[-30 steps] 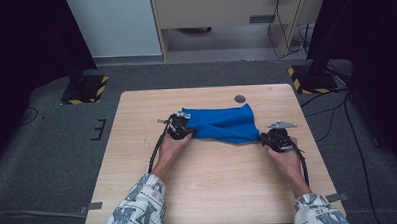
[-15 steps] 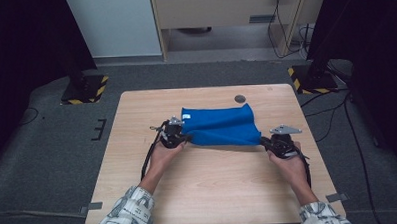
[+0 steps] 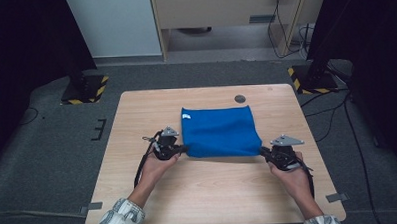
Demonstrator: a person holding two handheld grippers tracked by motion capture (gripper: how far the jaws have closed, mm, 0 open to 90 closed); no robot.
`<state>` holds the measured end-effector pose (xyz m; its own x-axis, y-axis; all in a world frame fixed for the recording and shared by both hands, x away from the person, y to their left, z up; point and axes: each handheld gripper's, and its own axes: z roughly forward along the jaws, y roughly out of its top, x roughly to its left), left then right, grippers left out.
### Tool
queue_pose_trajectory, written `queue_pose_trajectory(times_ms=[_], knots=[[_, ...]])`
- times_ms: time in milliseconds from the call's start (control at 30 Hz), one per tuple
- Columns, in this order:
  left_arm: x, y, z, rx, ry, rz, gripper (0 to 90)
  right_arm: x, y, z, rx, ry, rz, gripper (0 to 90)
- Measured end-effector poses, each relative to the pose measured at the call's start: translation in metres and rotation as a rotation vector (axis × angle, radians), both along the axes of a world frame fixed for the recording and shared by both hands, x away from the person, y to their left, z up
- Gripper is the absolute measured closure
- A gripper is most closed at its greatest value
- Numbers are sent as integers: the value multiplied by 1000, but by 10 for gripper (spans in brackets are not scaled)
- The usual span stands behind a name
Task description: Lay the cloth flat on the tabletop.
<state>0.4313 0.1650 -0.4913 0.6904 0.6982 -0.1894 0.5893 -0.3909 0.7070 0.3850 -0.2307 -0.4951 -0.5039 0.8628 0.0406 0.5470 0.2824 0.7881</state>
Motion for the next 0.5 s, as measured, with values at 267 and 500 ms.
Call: queue_pose_trajectory(times_ms=[267,500], knots=[[-11,4,2,1,8,-12,893,-25,3,4,9,4,19,835],[-18,12,1,5,27,-25,892,-46,8,8,17,13,43,827]])
